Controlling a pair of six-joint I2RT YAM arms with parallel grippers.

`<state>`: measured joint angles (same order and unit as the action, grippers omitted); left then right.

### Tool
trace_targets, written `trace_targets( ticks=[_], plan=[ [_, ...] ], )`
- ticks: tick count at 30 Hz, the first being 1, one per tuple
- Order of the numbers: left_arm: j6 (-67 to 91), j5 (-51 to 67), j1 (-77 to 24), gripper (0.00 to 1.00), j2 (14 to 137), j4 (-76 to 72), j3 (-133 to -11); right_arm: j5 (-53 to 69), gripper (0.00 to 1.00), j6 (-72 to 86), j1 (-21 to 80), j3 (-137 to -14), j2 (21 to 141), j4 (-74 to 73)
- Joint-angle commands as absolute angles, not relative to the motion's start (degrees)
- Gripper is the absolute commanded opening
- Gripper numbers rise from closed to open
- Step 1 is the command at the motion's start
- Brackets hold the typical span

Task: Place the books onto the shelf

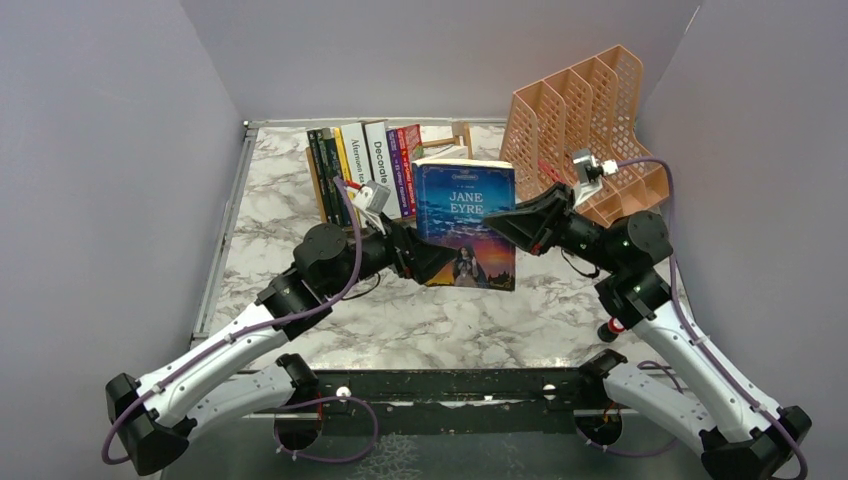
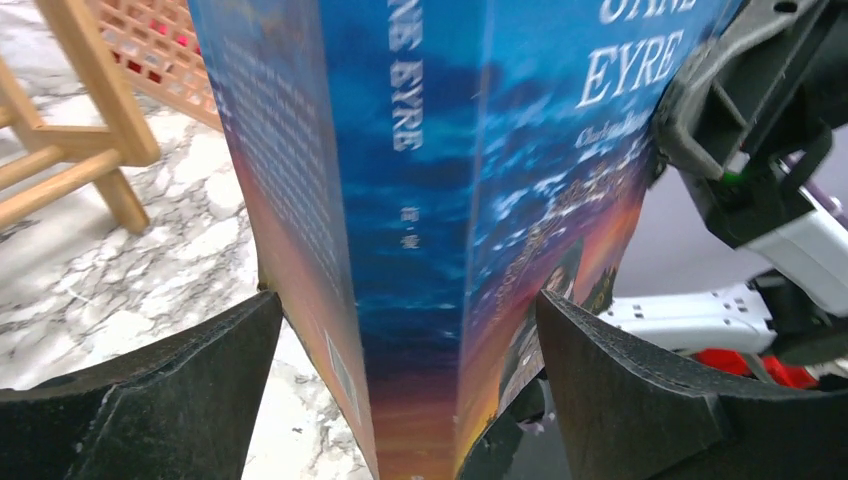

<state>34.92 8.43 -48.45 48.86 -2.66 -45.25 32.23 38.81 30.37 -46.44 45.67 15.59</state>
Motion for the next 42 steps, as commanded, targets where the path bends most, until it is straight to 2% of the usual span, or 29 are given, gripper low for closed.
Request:
trace_targets(
  ticks=[1, 4, 9, 15, 25, 28, 30, 34, 36, 40, 41, 42],
  plan=[
    [34.97, 17.05, -47.93, 0.94, 46.93, -6.5, -45.32, 37.75, 0.01, 43.23, 30.34, -51.41, 46.09, 35.57],
    [34.74, 20.68, -47.72, 0.86, 46.57, -8.87, -45.81, 39.1, 0.01, 43.68, 30.33, -51.87, 46.45, 37.03],
    [34.3, 23.2, -47.33, 0.66, 45.51, -12.5, -46.67, 39.58, 0.01, 43.0, 30.32, -51.53, 46.16, 35.37],
    [33.83, 21.95, -47.12, 0.61, 43.03, -13.81, -48.32, 38.07, 0.01, 42.7, 30.39, -49.55, 45.14, 33.11],
    [33.22, 21.44, -47.13, 0.45, 44.9, -13.38, -50.64, 38.16, 0.01, 43.24, 30.33, -48.31, 46.38, 33.62],
    [32.46, 19.75, -47.11, 0.44, 46.32, -11.3, -52.19, 37.69, 0.01, 42.67, 30.34, -47.95, 46.56, 33.12],
    [33.15, 16.08, -47.14, 0.49, 47.35, -7.15, -55.37, 37.03, 0.01, 41.8, 30.32, -47.97, 46.79, 31.57],
    [33.79, 13.9, -47.09, 0.48, 48.84, -2.4, -59.52, 35.91, 0.01, 40.71, 30.33, -47.46, 47.13, 29.68],
    [33.87, 14.22, -47.11, 0.4, 49.0, -2.57, -59.47, 35.33, 0.01, 40.79, 30.4, -47.02, 47.46, 29.39],
    [34.1, 12.48, -47.11, 0.05, 50.08, -0.92, -59.94, 34.15, 0.01, 40.34, 30.32, -47.0, 48.2, 28.13],
    [33.96, 11.56, -47.11, 0.0, 50.45, -0.21, -60.28, 33.77, 0.01, 39.67, 30.32, -47.43, 48.5, 26.88],
    [33.79, 10.34, -47.09, 0.0, 50.76, 1.04, -60.7, 33.14, 0.06, 38.92, 30.34, -48.03, 48.89, 24.2]
  ],
)
